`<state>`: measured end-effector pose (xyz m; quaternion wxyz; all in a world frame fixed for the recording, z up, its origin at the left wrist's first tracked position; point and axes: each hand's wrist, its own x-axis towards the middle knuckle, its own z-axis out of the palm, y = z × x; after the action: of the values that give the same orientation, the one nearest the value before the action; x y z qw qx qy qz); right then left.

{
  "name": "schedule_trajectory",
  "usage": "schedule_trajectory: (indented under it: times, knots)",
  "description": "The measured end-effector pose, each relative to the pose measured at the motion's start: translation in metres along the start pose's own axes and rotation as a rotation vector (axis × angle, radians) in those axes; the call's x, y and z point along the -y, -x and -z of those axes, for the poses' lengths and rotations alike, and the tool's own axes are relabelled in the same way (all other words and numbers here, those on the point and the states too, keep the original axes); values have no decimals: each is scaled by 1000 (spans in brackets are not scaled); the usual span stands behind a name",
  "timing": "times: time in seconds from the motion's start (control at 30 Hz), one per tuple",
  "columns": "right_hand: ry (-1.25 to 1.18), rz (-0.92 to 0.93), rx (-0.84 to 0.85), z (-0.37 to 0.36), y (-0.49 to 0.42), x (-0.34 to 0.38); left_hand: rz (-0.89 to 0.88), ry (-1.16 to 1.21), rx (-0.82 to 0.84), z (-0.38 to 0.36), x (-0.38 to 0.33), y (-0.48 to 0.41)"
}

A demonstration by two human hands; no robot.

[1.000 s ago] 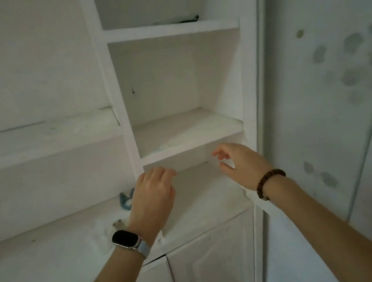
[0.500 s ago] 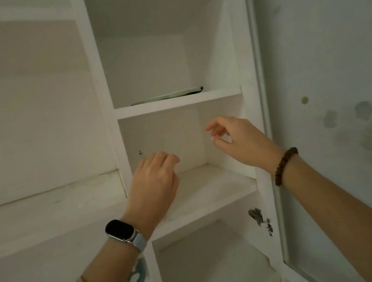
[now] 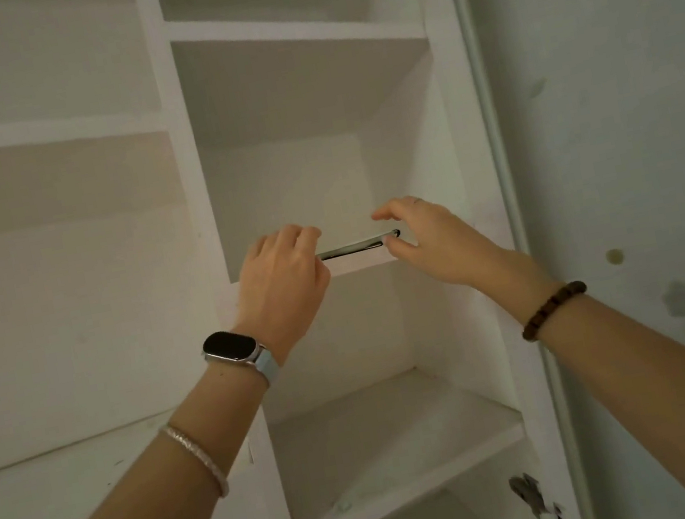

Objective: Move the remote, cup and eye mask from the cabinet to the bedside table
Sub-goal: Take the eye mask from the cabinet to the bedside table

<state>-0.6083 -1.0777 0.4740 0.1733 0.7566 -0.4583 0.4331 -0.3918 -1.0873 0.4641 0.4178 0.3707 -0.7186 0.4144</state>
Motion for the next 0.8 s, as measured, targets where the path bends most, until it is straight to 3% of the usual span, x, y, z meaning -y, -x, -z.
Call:
schedule_trajectory:
  times: [0.33,0.5,0.8]
  knots:
    - [23,-85,191,-26,-29,-21,-5,-51,108,-16,2,-19]
    - [-40,-19,79,-22,-32,-24,-33,-69,113,-21,5,-26]
    - [61,75,-134,-19,-38,-21,-29,-12,121,-22,11,-30]
